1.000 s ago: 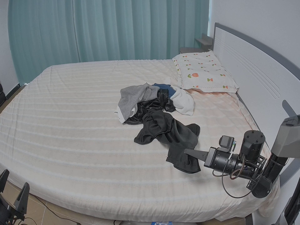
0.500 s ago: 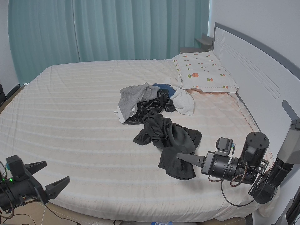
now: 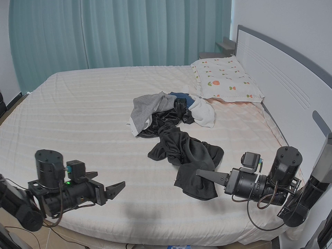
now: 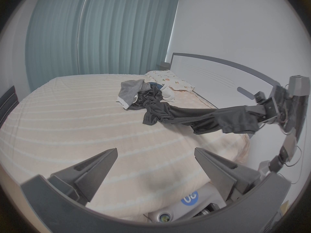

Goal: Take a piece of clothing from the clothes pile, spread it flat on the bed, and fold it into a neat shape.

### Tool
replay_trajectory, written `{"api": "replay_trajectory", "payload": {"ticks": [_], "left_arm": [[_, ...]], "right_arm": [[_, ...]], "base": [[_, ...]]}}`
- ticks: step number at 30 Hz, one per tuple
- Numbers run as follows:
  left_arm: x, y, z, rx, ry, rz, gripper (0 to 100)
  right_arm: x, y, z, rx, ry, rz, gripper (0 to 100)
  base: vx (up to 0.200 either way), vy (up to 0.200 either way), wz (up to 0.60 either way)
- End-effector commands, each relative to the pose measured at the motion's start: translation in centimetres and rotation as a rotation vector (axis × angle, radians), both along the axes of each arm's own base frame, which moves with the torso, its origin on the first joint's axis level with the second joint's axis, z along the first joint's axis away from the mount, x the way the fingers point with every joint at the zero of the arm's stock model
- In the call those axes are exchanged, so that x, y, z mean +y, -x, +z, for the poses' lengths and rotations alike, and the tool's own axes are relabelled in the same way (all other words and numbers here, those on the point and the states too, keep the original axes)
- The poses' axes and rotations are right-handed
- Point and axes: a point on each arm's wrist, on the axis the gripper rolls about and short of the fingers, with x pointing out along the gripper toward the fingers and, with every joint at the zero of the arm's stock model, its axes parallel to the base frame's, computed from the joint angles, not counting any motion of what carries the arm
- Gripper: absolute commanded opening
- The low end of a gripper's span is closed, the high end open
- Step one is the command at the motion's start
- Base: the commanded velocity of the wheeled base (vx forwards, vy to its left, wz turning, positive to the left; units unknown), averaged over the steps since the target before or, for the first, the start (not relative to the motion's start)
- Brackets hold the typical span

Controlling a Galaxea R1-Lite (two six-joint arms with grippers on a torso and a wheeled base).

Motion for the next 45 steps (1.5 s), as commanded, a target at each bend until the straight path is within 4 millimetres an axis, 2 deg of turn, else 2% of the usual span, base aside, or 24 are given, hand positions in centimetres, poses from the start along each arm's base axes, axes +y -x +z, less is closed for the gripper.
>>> {"api": "replay_trajectory", "payload": {"ticks": [1, 5, 9, 15, 17, 19, 21, 25, 28, 37, 41, 45], "left_arm": [[-7.2, -5.2, -9.7, 0.054, -0.048, -0.017, 100], [-8.4, -6.9, -10.5, 0.025, -0.03, -0.012, 100], [-9.8, -8.5, -10.7, -0.016, -0.005, -0.018, 100], [-12.0, -9.6, -10.1, -0.084, 0.017, -0.014, 100], [-12.1, -9.6, -10.1, -0.083, 0.018, -0.015, 100], [-13.1, -9.3, -9.8, -0.102, 0.028, -0.033, 100], [-13.8, -9.6, -9.3, -0.141, 0.028, 0.012, 100], [-14.4, -10.4, -8.6, -0.181, 0.049, 0.053, 100], [-14.6, -10.7, -8.6, -0.189, 0.058, 0.066, 100], [-14.5, -12.0, -10.3, -0.166, 0.081, 0.151, 100], [-14.1, -12.0, -11.9, -0.122, 0.069, 0.168, 100], [-14.2, -12.0, -13.8, -0.083, 0.062, 0.174, 100]], "right_arm": [[-0.4, 0.5, 1.2, -0.037, -0.025, -0.042, 0], [-0.7, 1.0, 2.5, -0.074, -0.052, -0.039, 0], [-1.4, 2.3, 4.8, -0.127, -0.092, -0.028, 0], [-1.6, 3.2, 5.2, -0.082, -0.06, -0.013, 0], [-1.6, 3.2, 5.2, -0.082, -0.06, -0.014, 0], [-1.4, 3.1, 5.2, -0.084, -0.062, -0.011, 0], [-1.2, 3.8, 5.5, -0.094, -0.072, 0.013, 0], [-1.4, 4.7, 6.7, -0.133, -0.103, 0.031, 0], [-1.8, 6.1, 8.4, -0.189, -0.151, 0.059, 0], [-3.5, 8.0, 11.5, -0.269, -0.218, 0.06, 0], [-4.3, 8.1, 12.7, -0.299, -0.237, 0.032, 0], [-4.5, 8.1, 13.0, -0.304, -0.238, 0.023, 0]], "base": [[0.0, 0.0, 0.0], [0.0, 0.0, 0.0], [0.0, 0.0, 0.0], [0.0, 0.0, 0.0], [0.0, 0.0, 0.0], [0.0, 0.0, 0.0], [0.0, 0.0, 0.0], [0.0, 0.0, 0.0], [0.0, 0.0, 0.0], [0.0, 0.0, 0.0], [0.0, 0.0, 0.0], [0.0, 0.0, 0.0]]}}
